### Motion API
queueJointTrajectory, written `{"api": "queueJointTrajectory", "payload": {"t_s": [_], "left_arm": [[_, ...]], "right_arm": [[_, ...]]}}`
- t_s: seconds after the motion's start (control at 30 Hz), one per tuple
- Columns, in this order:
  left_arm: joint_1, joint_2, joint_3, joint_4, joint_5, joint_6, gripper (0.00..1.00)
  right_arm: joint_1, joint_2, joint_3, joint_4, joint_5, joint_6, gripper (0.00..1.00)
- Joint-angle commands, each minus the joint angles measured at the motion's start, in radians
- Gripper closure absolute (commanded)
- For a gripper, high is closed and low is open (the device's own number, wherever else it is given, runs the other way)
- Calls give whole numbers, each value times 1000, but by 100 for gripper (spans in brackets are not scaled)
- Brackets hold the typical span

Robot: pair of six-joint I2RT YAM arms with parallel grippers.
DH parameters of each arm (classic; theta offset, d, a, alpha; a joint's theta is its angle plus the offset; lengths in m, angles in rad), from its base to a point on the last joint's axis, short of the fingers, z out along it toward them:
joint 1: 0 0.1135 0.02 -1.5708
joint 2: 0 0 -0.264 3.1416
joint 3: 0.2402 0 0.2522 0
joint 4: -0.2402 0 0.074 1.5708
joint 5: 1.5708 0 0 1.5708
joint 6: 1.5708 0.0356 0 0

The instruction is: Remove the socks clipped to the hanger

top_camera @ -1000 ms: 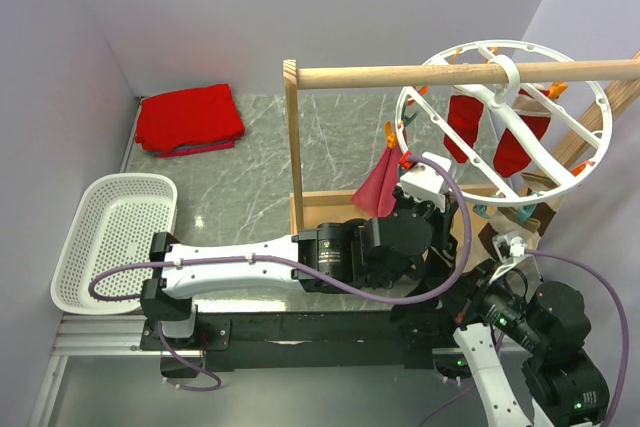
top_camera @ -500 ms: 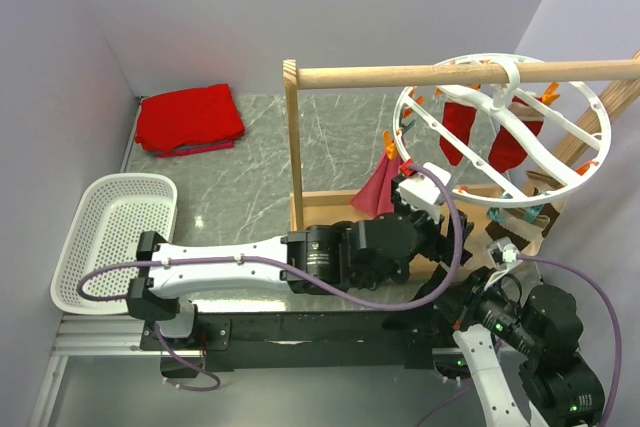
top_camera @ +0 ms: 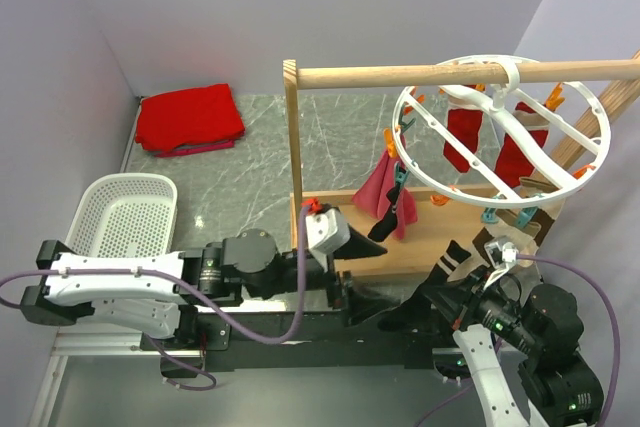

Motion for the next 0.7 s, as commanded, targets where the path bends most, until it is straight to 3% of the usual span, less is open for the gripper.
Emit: {"api": "queueJointTrajectory", "payload": {"t_s": [0.0, 0.17, 0.37, 0.47, 0.5, 0.6, 0.67], "left_arm": [[-2, -26, -154, 143, 174, -18, 2], [-2, 60, -234, 219, 142, -98, 1], [-2, 212, -155, 203, 140, -125, 3], [-2, 270, -129, 206, 102, -139, 10], [-2, 278, -120, 200, 81, -145, 14], [1, 278, -108, 152, -16, -184, 45], [11, 260, -126, 134, -67, -204, 60]], "right_arm": [[-6, 8, 2, 104, -97, 19, 100], [-8, 2, -4, 176, -178, 80, 100], [-6, -4, -3, 201, -206, 110, 100], [-6, -5, 2, 195, -205, 110, 100], [-6, -5, 2, 193, -203, 108, 100], [-6, -11, 2, 182, -193, 105, 100], [-6, -16, 0, 172, -186, 102, 98]]}}
